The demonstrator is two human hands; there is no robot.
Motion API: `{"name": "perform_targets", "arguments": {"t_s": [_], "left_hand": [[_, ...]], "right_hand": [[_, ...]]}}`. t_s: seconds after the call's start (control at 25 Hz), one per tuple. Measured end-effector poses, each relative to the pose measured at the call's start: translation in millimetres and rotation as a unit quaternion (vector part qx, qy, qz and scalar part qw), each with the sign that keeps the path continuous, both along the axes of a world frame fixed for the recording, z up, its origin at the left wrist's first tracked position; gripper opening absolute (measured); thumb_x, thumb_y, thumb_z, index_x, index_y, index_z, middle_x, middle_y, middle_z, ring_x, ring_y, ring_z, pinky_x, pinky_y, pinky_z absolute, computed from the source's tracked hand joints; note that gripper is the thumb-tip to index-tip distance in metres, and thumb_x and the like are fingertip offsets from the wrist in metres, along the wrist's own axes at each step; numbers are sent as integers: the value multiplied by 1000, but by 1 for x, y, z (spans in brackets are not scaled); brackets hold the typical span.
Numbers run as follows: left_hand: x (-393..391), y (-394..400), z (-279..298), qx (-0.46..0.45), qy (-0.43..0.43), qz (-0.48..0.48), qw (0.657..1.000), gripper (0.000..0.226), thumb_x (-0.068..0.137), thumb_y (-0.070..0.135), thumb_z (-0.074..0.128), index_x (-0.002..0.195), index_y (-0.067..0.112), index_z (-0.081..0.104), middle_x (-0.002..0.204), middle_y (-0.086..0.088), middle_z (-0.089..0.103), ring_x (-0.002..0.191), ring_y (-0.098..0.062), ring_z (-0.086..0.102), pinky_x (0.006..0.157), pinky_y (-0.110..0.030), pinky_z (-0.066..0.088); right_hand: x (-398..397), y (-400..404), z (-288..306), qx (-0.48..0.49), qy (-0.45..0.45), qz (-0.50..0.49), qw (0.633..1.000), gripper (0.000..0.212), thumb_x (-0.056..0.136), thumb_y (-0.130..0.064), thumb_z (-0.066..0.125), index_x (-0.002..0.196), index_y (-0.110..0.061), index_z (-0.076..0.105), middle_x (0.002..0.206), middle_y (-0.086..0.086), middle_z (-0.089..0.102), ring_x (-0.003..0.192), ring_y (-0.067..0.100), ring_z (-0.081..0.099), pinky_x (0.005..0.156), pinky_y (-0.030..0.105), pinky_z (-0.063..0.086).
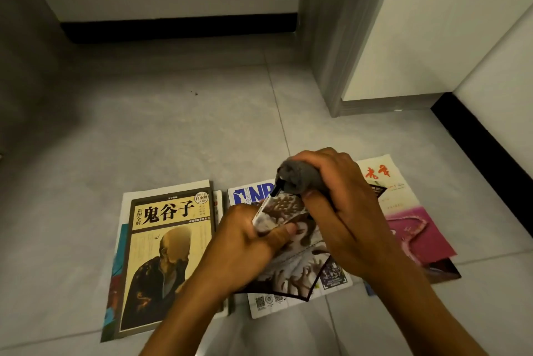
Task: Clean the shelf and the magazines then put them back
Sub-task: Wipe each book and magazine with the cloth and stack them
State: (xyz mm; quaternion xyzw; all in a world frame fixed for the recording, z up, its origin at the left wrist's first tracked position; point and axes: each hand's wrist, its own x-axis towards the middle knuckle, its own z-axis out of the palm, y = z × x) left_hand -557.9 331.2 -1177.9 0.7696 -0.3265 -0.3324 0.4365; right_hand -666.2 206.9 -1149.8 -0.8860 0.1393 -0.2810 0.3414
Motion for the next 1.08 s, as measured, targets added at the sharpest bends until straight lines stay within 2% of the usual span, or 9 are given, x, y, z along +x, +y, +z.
{"name": "perform_targets", "arguments": {"t_s": [0.16,0.24,0.4,0.48,0.56,0.64,0.84,0.96,1.08], "left_hand": [[10,7,11,-8,3,13,1000,16,84,33,69,79,19,73,75,11,73,68,-3,69,62,-20,56],[14,10,15,-19,-1,35,999,13,84,26,69,74,19,73,70,13,72,65,-2,67,55,-14,50],[0,5,25,-96,67,119,986,14,82,16,72,73,27,68,67,24,70,66,9,65,52,-3,44],[-5,-1,23,-92,74,120,986,14,81,19,72,77,31,65,69,28,68,69,10,65,54,-3,45],[-3,-3,16,-88,117,158,977,14,82,20,73,82,29,62,72,23,70,70,7,66,59,-11,50],[-2,-2,10,-104,187,197,957,14,80,24,72,89,26,62,78,14,72,76,0,68,69,-22,51],[7,3,13,-180,325,180,911,25,71,16,65,95,14,67,92,-9,75,81,-21,72,69,-33,57],[33,17,28,-107,223,12,969,30,74,15,65,103,15,71,97,-6,75,84,-19,72,64,-22,56],[33,15,26,-1,156,-64,986,25,80,15,70,104,21,69,95,3,75,85,-14,72,71,-25,59]], "right_hand": [[-10,-30,-21,6,52,-30,998,29,92,-40,34,115,-30,49,100,-21,47,96,5,49,81,33,45],[-26,-46,-39,116,46,-94,988,25,94,-44,38,113,-32,49,107,-14,55,99,11,57,82,39,54],[-28,-40,-61,479,-90,-156,859,27,100,-18,44,121,-27,59,111,5,68,97,19,67,82,43,58],[-23,-34,-60,569,-134,-147,798,31,99,-15,42,124,-20,59,103,13,70,80,26,69,69,47,59],[-23,-34,-56,588,-160,-136,781,34,95,-18,45,127,-19,58,102,15,71,73,26,68,64,47,59],[-26,-41,-52,588,-158,-115,785,39,89,-22,50,128,-20,57,106,16,70,77,28,68,65,46,60],[-27,-53,-41,462,-49,-110,879,30,93,-9,55,115,-30,61,100,9,72,77,32,67,58,45,60],[-36,-60,-35,343,18,-71,936,34,92,-13,60,110,-42,61,102,-1,69,86,29,68,65,47,60],[-26,-51,-27,278,80,2,957,35,93,-10,59,115,-39,57,97,-16,67,86,12,65,69,31,58]]}}
